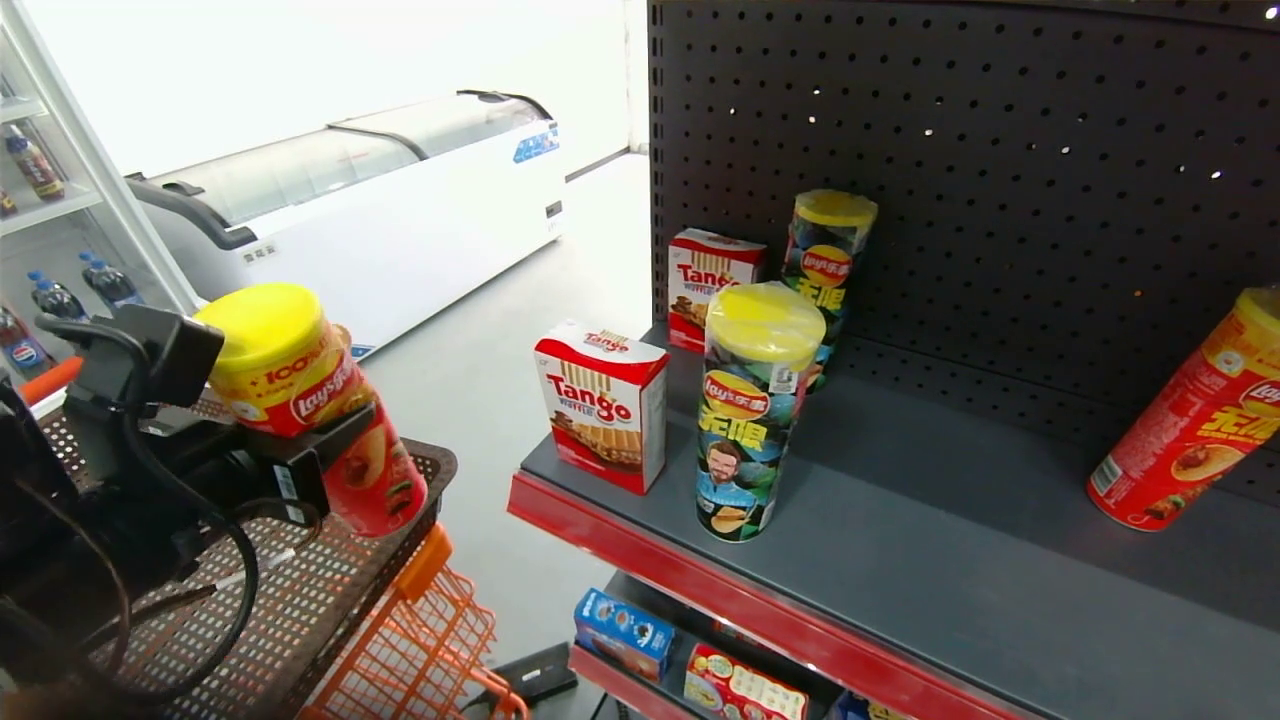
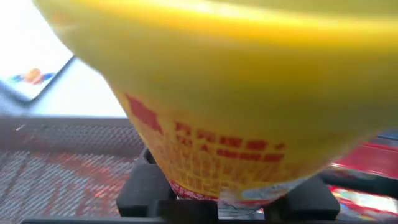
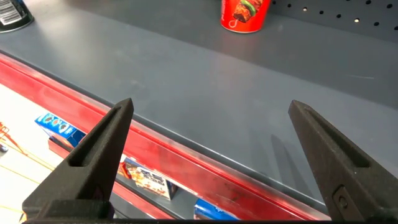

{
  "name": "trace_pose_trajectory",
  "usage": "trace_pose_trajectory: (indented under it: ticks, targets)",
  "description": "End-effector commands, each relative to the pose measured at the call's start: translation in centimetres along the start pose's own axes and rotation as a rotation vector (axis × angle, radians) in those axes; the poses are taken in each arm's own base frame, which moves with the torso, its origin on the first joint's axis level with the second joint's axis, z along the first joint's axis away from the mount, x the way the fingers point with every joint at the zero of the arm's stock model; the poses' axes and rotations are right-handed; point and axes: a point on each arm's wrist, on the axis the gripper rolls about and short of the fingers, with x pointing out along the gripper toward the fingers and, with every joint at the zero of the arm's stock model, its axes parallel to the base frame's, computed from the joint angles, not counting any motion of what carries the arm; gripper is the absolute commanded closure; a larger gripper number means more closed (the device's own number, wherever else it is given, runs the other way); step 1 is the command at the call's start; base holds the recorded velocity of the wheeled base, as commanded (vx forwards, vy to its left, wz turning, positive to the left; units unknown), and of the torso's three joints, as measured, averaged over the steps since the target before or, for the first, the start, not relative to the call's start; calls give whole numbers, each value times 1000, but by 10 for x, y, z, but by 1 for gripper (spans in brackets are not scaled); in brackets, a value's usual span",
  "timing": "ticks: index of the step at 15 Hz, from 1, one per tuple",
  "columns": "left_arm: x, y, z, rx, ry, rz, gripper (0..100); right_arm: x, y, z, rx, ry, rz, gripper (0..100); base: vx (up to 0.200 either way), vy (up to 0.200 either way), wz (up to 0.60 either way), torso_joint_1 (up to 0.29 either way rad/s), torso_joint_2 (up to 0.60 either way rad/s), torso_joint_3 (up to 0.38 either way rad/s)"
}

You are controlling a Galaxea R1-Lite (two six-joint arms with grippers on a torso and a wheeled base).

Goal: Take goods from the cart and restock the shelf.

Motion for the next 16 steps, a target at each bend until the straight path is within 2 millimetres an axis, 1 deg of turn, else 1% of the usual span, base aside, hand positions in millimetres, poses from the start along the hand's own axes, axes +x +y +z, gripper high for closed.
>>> trace_pose_trajectory:
  ticks: [1,3,4,5,6,7,9,10,14,16]
  targets:
    - [-14,-16,13,3,-75,-112,100,0,0,0,-2,-1,-1,0,0,0,0,0,0,0]
    - [-24,-26,17,-12,-106,-255,100,0,0,0,-1,0,-1,0,0,0,0,0,0,0]
    - [-26,-28,19,-13,-115,-307,100,0,0,0,-1,0,-1,0,0,0,0,0,0,0]
    - [-27,-32,18,-15,-118,-411,100,0,0,0,-1,0,-1,0,0,0,0,0,0,0]
    - [-26,-31,19,-5,-123,-417,100,0,0,0,-1,0,-1,0,0,0,0,0,0,0]
    - [-28,-37,18,18,-122,-446,100,0,0,0,0,0,-1,0,0,0,0,0,0,0]
    - [-27,-52,25,41,-147,-514,100,0,0,0,-1,0,-1,0,0,0,0,0,0,0]
    - [-26,-62,33,42,-175,-547,100,0,0,0,-1,0,-1,0,0,0,0,0,0,0]
    - [-30,-89,33,39,-171,-680,100,0,0,0,-1,0,-1,0,0,0,0,0,0,0]
    - [-28,-97,36,41,-178,-718,100,0,0,0,-2,-1,-1,0,0,0,0,0,0,0]
